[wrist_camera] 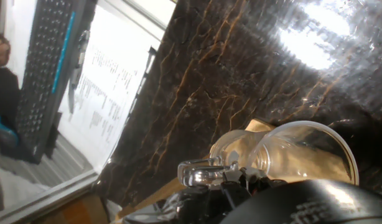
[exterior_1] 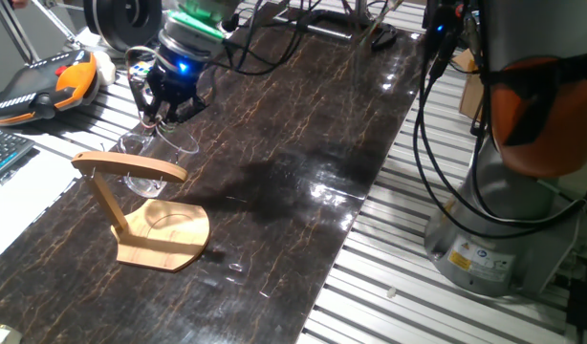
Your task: Put the cup on the cup rack
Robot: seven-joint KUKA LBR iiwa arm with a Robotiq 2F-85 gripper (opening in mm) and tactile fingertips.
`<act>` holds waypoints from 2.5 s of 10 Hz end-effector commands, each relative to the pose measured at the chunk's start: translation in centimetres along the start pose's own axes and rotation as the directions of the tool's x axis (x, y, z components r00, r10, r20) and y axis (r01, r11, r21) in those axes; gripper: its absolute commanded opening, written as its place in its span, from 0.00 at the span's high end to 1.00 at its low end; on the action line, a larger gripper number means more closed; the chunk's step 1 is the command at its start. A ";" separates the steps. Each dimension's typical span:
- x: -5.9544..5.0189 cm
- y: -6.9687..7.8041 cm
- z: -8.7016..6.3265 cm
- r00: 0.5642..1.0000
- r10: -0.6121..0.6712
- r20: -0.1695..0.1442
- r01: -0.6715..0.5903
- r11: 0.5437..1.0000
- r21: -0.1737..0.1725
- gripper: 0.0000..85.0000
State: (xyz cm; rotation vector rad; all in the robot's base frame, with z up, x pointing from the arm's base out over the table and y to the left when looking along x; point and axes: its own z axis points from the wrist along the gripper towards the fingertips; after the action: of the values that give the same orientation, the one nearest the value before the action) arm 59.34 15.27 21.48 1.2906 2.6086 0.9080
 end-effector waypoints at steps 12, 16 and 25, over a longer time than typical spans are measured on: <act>0.4 0.3 -0.6 0.993 -0.112 0.025 0.106 0.979 0.173 0.99; 0.4 0.3 -0.6 0.956 -0.293 0.017 0.281 0.931 0.234 0.99; 0.7 3.2 -0.3 0.995 -0.096 0.025 0.092 0.986 0.140 0.99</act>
State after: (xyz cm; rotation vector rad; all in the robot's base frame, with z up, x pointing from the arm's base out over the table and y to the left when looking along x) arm 61.03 17.08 23.59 1.1818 2.7281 0.6969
